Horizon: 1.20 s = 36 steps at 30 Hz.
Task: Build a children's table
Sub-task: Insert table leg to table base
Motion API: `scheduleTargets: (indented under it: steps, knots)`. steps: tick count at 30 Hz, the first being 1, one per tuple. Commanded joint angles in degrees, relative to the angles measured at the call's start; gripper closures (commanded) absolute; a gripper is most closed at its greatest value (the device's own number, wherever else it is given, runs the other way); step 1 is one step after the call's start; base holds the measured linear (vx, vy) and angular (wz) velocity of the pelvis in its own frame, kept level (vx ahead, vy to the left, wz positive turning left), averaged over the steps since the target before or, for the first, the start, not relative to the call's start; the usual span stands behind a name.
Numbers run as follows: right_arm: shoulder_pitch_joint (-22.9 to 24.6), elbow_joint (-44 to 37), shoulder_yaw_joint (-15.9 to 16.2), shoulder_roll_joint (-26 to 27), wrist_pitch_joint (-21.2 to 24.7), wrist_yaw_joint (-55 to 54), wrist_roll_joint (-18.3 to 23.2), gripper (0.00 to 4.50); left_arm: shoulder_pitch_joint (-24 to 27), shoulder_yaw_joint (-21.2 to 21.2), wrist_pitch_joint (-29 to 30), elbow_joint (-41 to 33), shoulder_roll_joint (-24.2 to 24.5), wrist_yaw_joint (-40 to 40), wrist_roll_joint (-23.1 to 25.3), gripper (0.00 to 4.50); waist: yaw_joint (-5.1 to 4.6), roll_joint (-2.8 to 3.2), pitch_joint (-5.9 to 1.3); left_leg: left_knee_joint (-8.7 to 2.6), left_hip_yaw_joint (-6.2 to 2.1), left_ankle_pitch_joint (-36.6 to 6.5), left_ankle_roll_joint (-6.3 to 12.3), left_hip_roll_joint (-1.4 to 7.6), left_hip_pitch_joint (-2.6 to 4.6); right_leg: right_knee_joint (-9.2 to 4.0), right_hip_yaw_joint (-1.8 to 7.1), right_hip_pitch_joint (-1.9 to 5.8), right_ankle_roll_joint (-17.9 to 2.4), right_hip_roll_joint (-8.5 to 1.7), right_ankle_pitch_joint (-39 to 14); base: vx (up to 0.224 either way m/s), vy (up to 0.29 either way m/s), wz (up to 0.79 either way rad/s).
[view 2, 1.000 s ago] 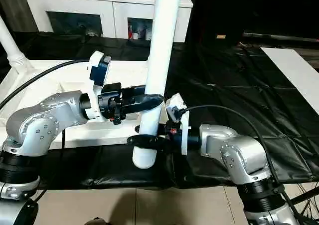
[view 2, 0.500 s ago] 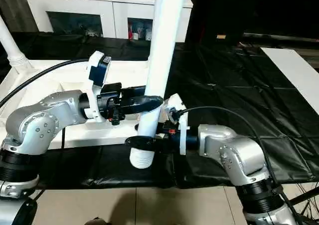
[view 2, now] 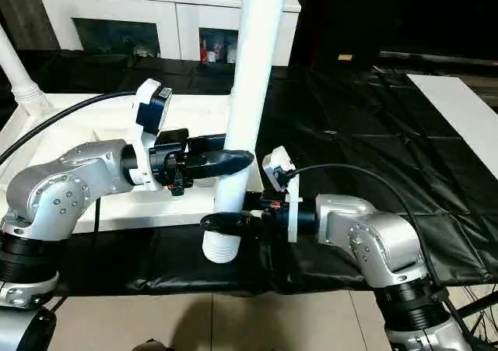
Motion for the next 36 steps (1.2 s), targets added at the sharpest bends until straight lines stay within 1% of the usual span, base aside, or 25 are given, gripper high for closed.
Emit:
scheduleTargets:
  steps: [1, 2, 3, 5, 8, 9, 10, 13, 15, 17, 18, 22, 27, 28, 30, 31, 32, 33, 34, 35, 36]
  knots:
    - [0.3, -0.6, -0.5, -0.9, 0.4, 0.6, 0.5, 1.33, -1.7, -0.1, -0.3, -0.6, 0.1, -0.5, -0.1, 2.68, 0.12, 0.21, -3.85, -3.96, -0.38, -12.1, -1.22, 1.86, 0.45, -4.26, 3.01, 3.1, -8.5, -3.19, -16.1, 0.0, 0.0, 0.0]
    - [0.4, -0.6, -0.5, -0.9, 0.4, 0.6, 0.5, 1.33, -1.7, -0.1, -0.3, -0.6, 0.1, -0.5, -0.2, 2.68, 0.13, 0.23, -3.89, -3.95, -0.39, -12.0, -1.23, 1.88, 0.48, -4.25, 3.01, 3.1, -8.5, -3.2, -16.1, 0.0, 0.0, 0.0]
    - [0.4, -0.7, -0.4, -0.9, 0.3, 0.6, 0.4, 1.33, -1.7, -0.2, -0.4, -0.6, 0.1, -0.5, -0.1, 2.68, 0.13, 0.39, -3.86, -3.96, -0.41, -12.1, -1.28, 1.87, 0.45, -4.25, 3.01, 3.1, -8.4, -3.18, -16.1, 0.0, 0.0, 0.0]
    - [0.5, -0.7, -0.3, -0.9, 0.2, 0.5, 0.3, 1.33, -1.8, -0.2, -0.5, -0.5, 0.0, -0.4, -0.1, 2.68, 0.09, 0.28, -3.86, -3.96, -0.38, -12.3, -1.27, 1.85, 0.46, -4.31, 2.99, 3.08, -8.4, -3.15, -16.2, 0.0, 0.0, 0.0]
    - [0.6, -0.8, -0.2, -0.7, 0.1, 0.5, 0.3, 1.33, -1.9, -0.2, -0.5, -0.4, -0.2, -0.4, 0.0, 2.68, 0.1, 0.29, -3.88, -3.96, -0.39, -12.3, -1.26, 1.87, 0.49, -4.28, 2.99, 3.08, -8.5, -3.14, -16.1, 0.0, 0.0, 0.0]
    - [0.6, -0.7, -0.3, -0.6, 0.0, 0.5, 0.3, 1.5, -1.8, -0.2, -0.5, -0.4, -0.2, -0.4, 0.0, 2.68, 0.18, 0.38, -3.92, -3.93, -0.41, -12.0, -1.26, 1.87, 0.47, -4.26, 3.0, 3.12, -8.6, -3.21, -15.7, 0.0, 0.0, 0.0]
    - [0.7, -0.7, -0.3, -0.5, -0.1, 0.4, 0.3, 1.61, -1.8, -0.1, -0.5, -0.4, -0.2, -0.4, 0.0, 2.68, 0.16, 0.34, -3.93, -3.94, -0.4, -12.0, -1.23, 1.87, 0.46, -4.25, 2.99, 3.12, -8.7, -3.16, -15.4, 0.0, 0.0, 0.0]
    - [0.7, -0.6, -0.4, -0.3, -0.3, 0.4, 0.3, 1.73, -1.8, -0.1, -0.5, -0.5, -0.3, -0.3, 0.0, 2.68, 0.13, 0.32, -3.9, -3.96, -0.41, -12.2, -1.2, 1.86, 0.46, -4.25, 2.97, 3.12, -8.7, -3.17, -15.7, 0.0, 0.0, 0.0]
    - [0.7, -0.5, -0.5, -0.1, -0.5, 0.4, 0.3, 1.99, -1.8, -0.1, -0.4, -0.4, -0.3, -0.3, 0.0, 2.68, 0.11, 0.37, -3.87, -3.97, -0.43, -12.4, -1.23, 1.87, 0.48, -4.31, 2.97, 3.09, -8.5, -3.17, -16.4, 0.0, 0.0, 0.0]
    - [0.7, -0.4, -0.5, 0.1, -0.7, 0.3, 0.3, 2.09, -1.8, 0.0, -0.4, -0.3, -0.2, -0.1, 0.1, 2.68, 0.12, 0.36, -3.89, -3.98, -0.44, -12.5, -1.31, 1.88, 0.46, -4.3, 2.95, 3.09, -8.5, -3.17, -16.2, 0.0, 0.0, 0.0]
    - [0.8, -0.4, -0.5, 0.2, -0.7, 0.3, 0.3, 2.23, -1.8, 0.0, -0.4, -0.3, -0.2, -0.1, 0.1, 2.68, 0.12, 0.36, -3.89, -3.98, -0.45, -12.6, -1.35, 1.88, 0.51, -4.32, 2.95, 3.09, -8.5, -3.18, -16.3, 0.0, 0.0, 0.0]
    - [0.8, -0.3, -0.6, 0.6, -1.1, 0.4, 0.3, 2.34, -1.9, 0.2, -0.2, -0.4, -0.3, 0.0, -0.2, 2.68, 0.13, 0.45, -3.89, -4.01, -0.46, -12.6, -1.39, 1.91, 0.52, -4.23, 2.96, 3.07, -8.7, -3.15, -15.8, 0.0, 0.0, 0.0]
    - [0.9, -0.2, -1.1, 1.0, -1.5, 0.1, 0.3, 2.41, -1.7, 0.1, -0.1, -0.5, -0.3, 0.3, 0.0, 2.69, 0.11, 0.31, -3.88, -3.98, -0.42, -12.6, -1.3, 1.86, 0.49, -4.3, 2.97, 3.11, -8.6, -3.17, -16.0, 0.0, 0.0, 0.0]
    - [0.9, -0.2, -1.2, 1.0, -1.6, 0.0, 0.3, 2.41, -1.7, 0.0, -0.1, -0.6, -0.2, 0.5, 0.1, 2.7, 0.12, 0.38, -3.87, -4.0, -0.45, -12.6, -1.35, 1.89, 0.49, -4.28, 2.97, 3.09, -8.5, -3.19, -16.2, 0.0, 0.0, 0.0]
    - [1.2, -0.2, -1.9, 1.4, -2.4, -0.8, 0.1, 2.43, -1.5, 0.0, 0.8, -0.3, 0.0, 2.9, 1.3, 2.7, 0.09, 0.38, -3.89, -4.0, -0.46, -12.7, -1.5, 1.9, 0.48, -4.23, 2.96, 3.08, -8.5, -3.16, -16.1, 0.0, 0.0, 0.0]
    - [1.2, -0.2, -2.3, 1.6, -2.7, -1.3, 0.0, 2.44, -1.6, 0.2, 1.6, 0.1, -0.2, 3.9, 1.3, 2.35, 0.09, 0.45, -3.89, -4.0, -0.47, -12.8, -1.58, 1.9, 0.53, -4.23, 2.95, 3.05, -8.6, -3.15, -16.0, 0.0, 0.0, 0.0]
    - [1.4, -0.1, -2.9, 1.9, -3.6, -2.2, -0.5, 2.45, -1.8, 0.4, 2.3, 0.8, -0.3, 5.1, 1.5, 2.14, 0.06, 0.42, -3.87, -4.01, -0.47, -12.8, -1.72, 1.91, 0.49, -4.17, 2.96, 3.04, -8.5, -3.12, -16.0, 0.0, 0.0, 0.0]
    - [1.4, 0.3, -3.9, 2.7, -4.7, -3.9, -1.1, 2.48, -2.0, 0.8, 2.3, 1.7, -0.4, 6.1, 1.9, 2.0, 0.09, 0.48, -3.88, -4.01, -0.45, -12.9, -1.74, 1.89, 0.58, -4.25, 2.94, 2.99, -8.5, -3.13, -16.1, 0.0, 0.0, 0.0]
    - [1.4, 0.4, -4.1, 2.8, -5.0, -4.2, -1.2, 2.5, -2.0, 0.9, 2.2, 1.9, -0.5, 6.3, 2.0, 2.0, 0.04, 0.42, -3.86, -3.97, -0.39, -13.0, -1.72, 1.81, 0.59, -4.39, 2.98, 2.81, -8.3, -3.09, -16.3, 0.0, 0.0, 0.0]
    - [1.4, 0.7, -4.7, 3.4, -6.4, -5.6, -2.1, 2.5, -2.1, 1.4, 2.2, 2.3, -0.6, 6.9, 2.0, 2.0, 0.02, 0.45, -3.88, -3.98, -0.45, -13.1, -1.71, 1.74, 0.56, -4.37, 2.91, 2.95, -8.2, -3.1, -16.7, 0.0, 0.0, 0.0]
    - [1.4, 0.9, -5.0, 3.7, -7.2, -6.5, -2.7, 2.56, -2.1, 1.7, 2.2, 2.6, -0.7, 7.2, 2.0, 1.82, 0.05, 0.45, -3.91, -3.99, -0.46, -12.7, -1.92, 1.8, 0.51, -4.34, 2.96, 2.98, -8.0, -3.19, -16.5, 0.0, 0.0, 0.0]
